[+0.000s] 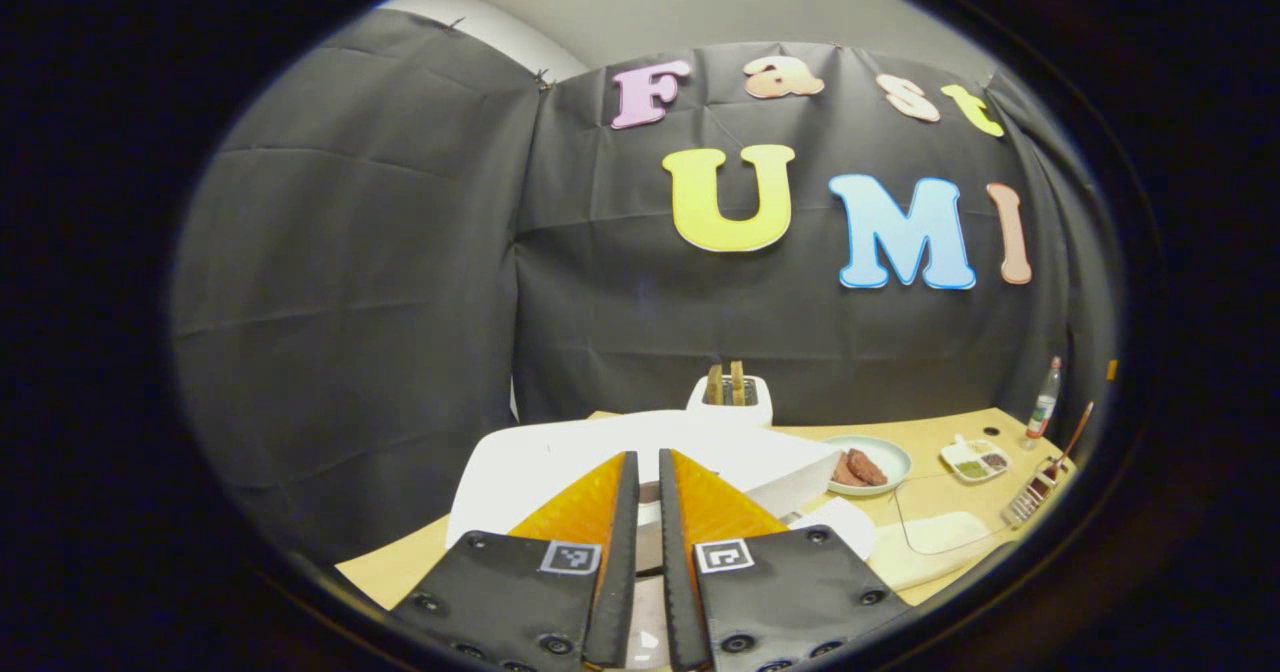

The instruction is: Close the left gripper, press the button to open the rice cooker; take a wooden spoon from the chopstick holder with the right hand, scoop a spoonful of rice and pour it into the rice cooker, then put the wooden spoon back into the chopstick holder.

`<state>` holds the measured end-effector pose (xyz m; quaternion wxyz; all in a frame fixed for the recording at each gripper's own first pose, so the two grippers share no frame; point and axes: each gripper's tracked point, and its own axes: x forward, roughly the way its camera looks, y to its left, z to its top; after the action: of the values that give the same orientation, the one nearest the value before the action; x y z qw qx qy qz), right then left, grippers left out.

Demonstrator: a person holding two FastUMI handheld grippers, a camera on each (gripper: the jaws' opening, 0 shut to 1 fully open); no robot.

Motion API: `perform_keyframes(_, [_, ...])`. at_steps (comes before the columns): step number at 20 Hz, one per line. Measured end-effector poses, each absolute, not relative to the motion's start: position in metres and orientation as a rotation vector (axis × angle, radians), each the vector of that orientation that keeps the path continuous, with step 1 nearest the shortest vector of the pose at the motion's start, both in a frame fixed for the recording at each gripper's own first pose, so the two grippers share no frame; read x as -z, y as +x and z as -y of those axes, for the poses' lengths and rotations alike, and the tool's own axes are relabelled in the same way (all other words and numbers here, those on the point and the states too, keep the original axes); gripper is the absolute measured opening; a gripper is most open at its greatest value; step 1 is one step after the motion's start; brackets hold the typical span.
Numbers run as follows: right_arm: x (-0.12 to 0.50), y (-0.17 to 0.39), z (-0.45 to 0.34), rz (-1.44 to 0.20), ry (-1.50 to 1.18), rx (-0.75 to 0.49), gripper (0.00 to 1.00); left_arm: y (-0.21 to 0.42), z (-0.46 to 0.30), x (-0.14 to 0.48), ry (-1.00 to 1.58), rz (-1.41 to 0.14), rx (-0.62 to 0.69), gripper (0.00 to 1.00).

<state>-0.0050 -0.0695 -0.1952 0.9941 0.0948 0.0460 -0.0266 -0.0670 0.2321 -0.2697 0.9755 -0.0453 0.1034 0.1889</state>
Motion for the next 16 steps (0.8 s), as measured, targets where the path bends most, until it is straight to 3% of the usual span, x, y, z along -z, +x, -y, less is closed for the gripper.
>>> perform_keyframes(5, [0.200, -0.006, 0.070, -0.102, 0.196, 0.052, 0.95, -0.071, -0.232, 0.301, -0.141, -0.254, -0.383, 0.29])
perform_keyframes(13, [0.204, -0.007, 0.071, -0.108, 0.204, 0.053, 0.94, -0.076, -0.234, 0.313, -0.161, -0.276, -0.396, 0.29])
perform_keyframes(14, [0.205, -0.006, 0.071, -0.110, 0.204, 0.054, 0.95, -0.074, -0.239, 0.315, -0.171, -0.280, -0.401, 0.17])
perform_keyframes(16, [0.208, -0.006, 0.072, -0.116, 0.213, 0.052, 0.95, -0.075, -0.239, 0.314, -0.200, -0.290, -0.400, 0.19])
